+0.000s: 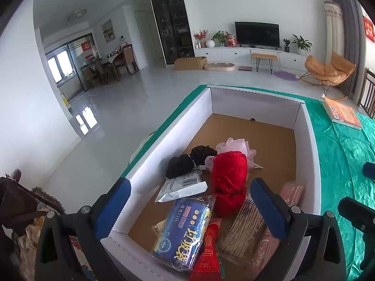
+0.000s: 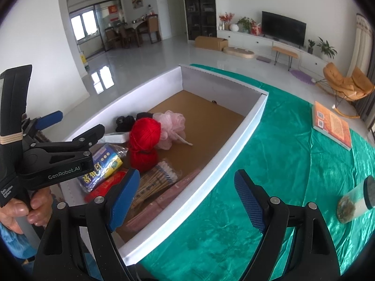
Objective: Organize soft objects
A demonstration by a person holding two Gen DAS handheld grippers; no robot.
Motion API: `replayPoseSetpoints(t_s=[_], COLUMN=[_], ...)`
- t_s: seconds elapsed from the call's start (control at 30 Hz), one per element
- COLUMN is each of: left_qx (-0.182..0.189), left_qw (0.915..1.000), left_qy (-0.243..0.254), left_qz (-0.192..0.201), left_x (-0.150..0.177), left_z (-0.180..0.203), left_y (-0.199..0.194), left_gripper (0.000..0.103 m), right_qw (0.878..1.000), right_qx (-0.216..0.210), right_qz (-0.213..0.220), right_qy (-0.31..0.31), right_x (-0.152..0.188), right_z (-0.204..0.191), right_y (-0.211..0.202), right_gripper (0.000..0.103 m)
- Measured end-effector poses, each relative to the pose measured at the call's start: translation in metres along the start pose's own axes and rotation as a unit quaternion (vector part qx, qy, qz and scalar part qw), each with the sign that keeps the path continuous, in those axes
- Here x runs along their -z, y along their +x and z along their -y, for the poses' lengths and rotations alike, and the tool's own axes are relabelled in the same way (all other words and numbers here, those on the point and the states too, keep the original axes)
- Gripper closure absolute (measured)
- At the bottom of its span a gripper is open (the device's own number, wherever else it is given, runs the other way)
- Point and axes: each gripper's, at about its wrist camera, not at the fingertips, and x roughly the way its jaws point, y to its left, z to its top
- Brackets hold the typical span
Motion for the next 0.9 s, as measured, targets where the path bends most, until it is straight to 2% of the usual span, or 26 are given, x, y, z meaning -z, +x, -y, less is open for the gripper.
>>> replayPoseSetpoints(t_s=[0.17,0.47,0.9], left_qx=[0.004,0.019,0.021], left_qw=[0.9999,0.9993,0.9994], left_qy=[-0.009,-0.012,-0.014], left_qz=[-0.009,-0.030,-0.022], left_x=[0.002,0.011,0.009], left_z=[-0.006,-0.014,-0.018], left_y=[0.001,-0.002,-0.011], left_gripper=[0.002,0.002,0.002], right_qw=[1.000,0.999,0.998], right_qx=[0.002,0.005,0.004], right_qz=[-0.006,-0.045,-0.042], right_qy=[-0.006,-0.013,-0.036], right_x=[0.000,0.000,-0.006], right_z=[-0.008,-0.037,-0.059], right_y=[0.003,0.009,0.001], right_gripper=[0.018,0.018,0.018])
